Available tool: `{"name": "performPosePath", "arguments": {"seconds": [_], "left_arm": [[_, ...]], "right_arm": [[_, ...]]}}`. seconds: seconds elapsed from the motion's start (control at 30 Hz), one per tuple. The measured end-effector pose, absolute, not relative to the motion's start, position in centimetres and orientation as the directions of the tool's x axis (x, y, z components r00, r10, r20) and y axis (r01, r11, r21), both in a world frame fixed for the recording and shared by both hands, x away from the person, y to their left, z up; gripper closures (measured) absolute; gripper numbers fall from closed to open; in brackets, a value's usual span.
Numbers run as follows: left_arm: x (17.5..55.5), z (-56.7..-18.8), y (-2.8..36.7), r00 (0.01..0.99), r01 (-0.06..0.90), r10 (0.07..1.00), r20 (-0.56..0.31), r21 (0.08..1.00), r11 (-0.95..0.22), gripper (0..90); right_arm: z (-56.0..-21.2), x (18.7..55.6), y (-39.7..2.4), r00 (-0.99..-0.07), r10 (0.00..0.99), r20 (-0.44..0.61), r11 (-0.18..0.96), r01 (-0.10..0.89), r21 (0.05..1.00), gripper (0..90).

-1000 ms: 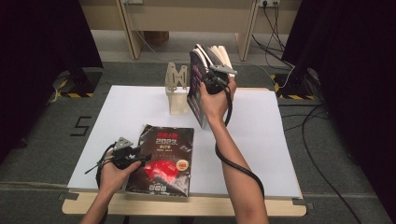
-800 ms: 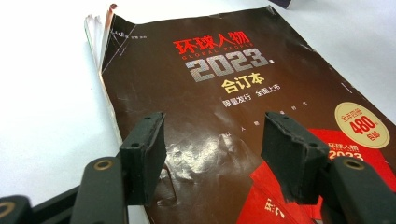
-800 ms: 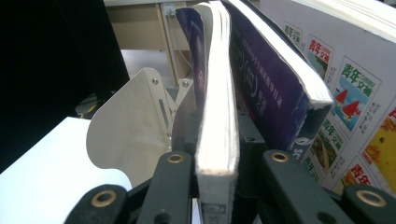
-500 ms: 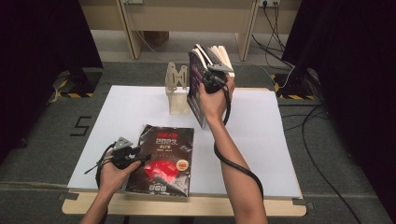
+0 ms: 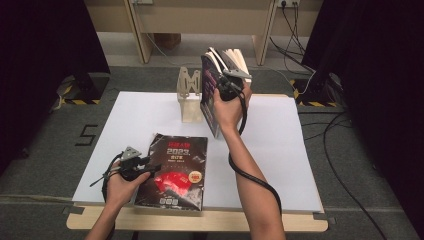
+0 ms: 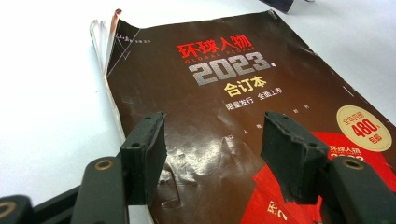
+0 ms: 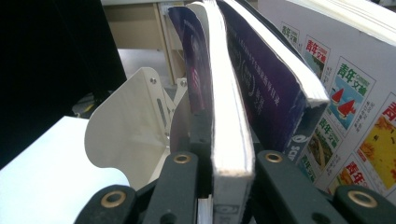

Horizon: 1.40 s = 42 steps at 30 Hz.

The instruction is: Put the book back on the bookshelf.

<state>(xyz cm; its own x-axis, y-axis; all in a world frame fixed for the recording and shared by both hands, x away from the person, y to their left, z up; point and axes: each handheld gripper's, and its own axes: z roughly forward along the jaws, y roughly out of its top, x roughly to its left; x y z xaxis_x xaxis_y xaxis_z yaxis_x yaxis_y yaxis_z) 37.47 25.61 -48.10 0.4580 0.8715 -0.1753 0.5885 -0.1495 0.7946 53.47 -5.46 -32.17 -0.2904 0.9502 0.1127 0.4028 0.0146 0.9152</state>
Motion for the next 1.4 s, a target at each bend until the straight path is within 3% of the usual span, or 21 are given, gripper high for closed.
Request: {"name": "performPosePath", "arguments": {"seconds": [0.63, 1.4], "left_arm": [[37.5, -48.2, 25.7, 0.453, 0.589, 0.874, -0.176, 0.795, -0.145, 38.9], [37.5, -48.1, 25.9, 0.452, 0.591, 0.875, -0.175, 0.793, -0.147, 38.9]], "right_arm": [[-31.6, 53.3, -4.8, -0.299, 0.948, 0.109, -0.020, 0.284, 0.959, 83.5], [-32.7, 54.6, -3.6, -0.264, 0.960, 0.093, -0.012, 0.291, 0.957, 83.4]]}}
